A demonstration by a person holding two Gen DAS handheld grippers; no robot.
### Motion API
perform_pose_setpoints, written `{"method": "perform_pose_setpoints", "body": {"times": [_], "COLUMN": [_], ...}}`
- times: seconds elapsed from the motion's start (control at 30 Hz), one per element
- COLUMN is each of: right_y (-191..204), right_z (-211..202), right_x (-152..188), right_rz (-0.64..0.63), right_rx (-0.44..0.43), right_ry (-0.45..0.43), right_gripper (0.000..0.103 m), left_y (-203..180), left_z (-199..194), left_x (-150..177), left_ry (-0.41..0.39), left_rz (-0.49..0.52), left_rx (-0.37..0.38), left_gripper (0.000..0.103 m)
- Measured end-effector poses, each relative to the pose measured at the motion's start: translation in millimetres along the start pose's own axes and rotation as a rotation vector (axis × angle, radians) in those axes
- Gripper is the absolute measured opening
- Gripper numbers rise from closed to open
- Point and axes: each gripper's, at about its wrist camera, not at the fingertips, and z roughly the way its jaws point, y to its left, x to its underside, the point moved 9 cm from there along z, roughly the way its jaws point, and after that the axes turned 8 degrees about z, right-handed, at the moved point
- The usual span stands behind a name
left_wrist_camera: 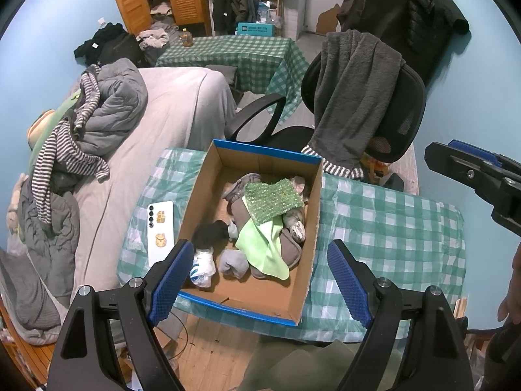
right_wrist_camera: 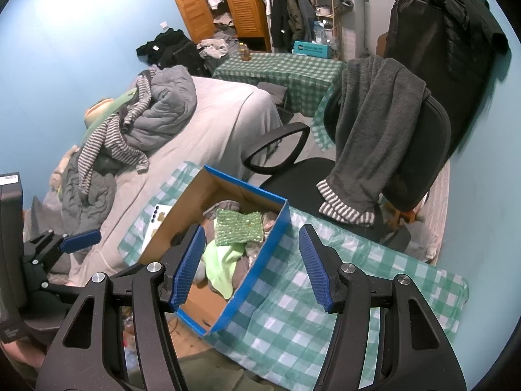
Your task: Organize soft objects
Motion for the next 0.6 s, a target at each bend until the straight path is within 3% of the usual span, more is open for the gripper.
{"method": "perform_pose_setpoints", "body": {"times": [0.6], "right_y": [8.6], "right_z": [4.9], "right_x": [0.4], "right_rz": [-0.006], "right_rx": [-0.006], "right_ry": [0.009], "right_gripper": [0.059], "left_y": [12.1], "left_z": [9.6], "left_x": [-3.1], "left_ry": [0.019], "left_rz": [-0.032], "left_rx": [-0.009], "left_gripper": [0.086]}}
